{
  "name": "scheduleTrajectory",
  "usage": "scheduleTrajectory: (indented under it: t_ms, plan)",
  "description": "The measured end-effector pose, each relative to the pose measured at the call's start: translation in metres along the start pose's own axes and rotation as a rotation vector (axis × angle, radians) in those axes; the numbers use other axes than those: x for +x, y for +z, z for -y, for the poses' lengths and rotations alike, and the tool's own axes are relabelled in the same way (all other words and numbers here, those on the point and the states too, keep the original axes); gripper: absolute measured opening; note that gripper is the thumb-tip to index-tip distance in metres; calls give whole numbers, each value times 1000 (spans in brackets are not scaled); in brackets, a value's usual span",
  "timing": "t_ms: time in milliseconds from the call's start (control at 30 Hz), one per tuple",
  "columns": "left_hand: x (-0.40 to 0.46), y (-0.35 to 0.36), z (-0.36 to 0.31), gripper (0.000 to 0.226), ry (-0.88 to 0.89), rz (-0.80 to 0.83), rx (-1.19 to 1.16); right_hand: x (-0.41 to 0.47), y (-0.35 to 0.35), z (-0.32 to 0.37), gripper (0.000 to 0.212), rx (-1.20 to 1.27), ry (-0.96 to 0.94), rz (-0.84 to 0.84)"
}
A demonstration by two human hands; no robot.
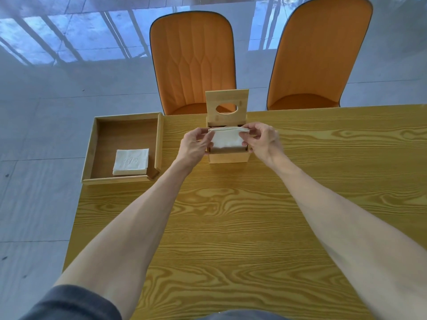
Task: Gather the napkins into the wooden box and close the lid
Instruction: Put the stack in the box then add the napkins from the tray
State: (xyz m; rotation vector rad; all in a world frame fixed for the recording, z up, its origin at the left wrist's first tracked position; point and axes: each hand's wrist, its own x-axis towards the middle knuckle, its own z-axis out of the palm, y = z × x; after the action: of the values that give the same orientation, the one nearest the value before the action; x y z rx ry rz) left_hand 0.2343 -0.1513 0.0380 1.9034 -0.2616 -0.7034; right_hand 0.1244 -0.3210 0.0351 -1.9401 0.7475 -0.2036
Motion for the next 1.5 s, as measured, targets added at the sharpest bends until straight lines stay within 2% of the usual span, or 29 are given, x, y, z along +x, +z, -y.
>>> scheduleTrajectory:
  t_ms: [200, 300, 500, 700, 867, 1067, 1200, 1333, 1500]
  plan:
    - [8, 6, 8, 35, 1, -124, 151, 8, 4, -3, 30, -63, 47, -19]
    - [9, 10, 6, 32, -17, -184, 159, 11, 6, -1, 34, -184, 27, -66]
    - [17, 16, 8, 29, -25, -299, 230, 18, 20, -7, 27, -357, -7, -163]
    - [19, 22, 8, 20, -36, -330, 224, 19, 24, -9, 29, -374, 39, -205]
    - [21, 25, 5, 36, -100, -330, 194, 19, 28, -12, 38, -333, 97, -229]
    - [17, 24, 5, 42, -158, -273, 214, 17, 27, -12, 41, -338, 134, -214]
    - [7, 16, 4, 40, -185, -208, 229, 10, 23, -8, 35, -336, 106, -193]
    - [-8, 1, 5, 40, -213, -80, 272, 1, 18, 0, 35, -381, 92, -129]
    - [-29, -27, 5, 43, -297, 158, 390, -16, 16, 17, 32, -534, 67, -117]
